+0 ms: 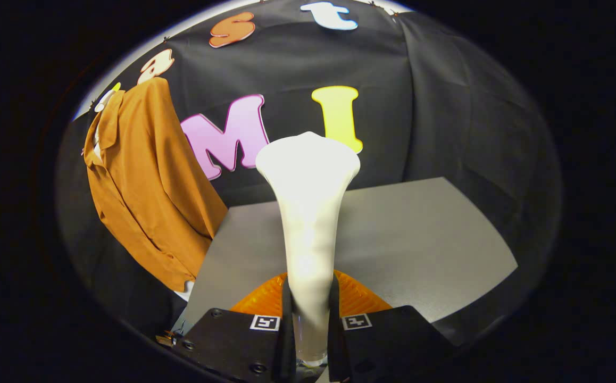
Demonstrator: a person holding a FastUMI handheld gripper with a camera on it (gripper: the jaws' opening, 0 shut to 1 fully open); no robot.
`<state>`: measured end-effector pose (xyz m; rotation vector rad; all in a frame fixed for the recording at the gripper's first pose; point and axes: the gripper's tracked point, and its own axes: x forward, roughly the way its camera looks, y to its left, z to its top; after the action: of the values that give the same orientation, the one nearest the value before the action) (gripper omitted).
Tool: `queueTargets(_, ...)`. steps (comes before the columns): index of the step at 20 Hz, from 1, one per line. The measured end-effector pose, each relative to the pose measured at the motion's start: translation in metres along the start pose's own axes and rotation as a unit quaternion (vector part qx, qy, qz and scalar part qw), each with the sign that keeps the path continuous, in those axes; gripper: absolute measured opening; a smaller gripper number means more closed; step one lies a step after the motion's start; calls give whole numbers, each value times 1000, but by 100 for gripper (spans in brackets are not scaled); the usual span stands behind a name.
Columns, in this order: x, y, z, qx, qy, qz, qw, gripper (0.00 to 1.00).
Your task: Iron the clothes twice with a garment steamer, once on the left side and once on the right side.
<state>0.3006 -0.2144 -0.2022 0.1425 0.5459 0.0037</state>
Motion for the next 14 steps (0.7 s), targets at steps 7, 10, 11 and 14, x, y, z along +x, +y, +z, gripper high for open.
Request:
queueTargets(7,-99,82,19,-10,-102,23,994,27)
queueTargets(10,-115,128,24,-18,-123,30,992,27)
queueTargets(11,-119,143,25,-21,-131,36,991,27)
queueTargets(14,-130,180,30,-37,-163,42,985,27)
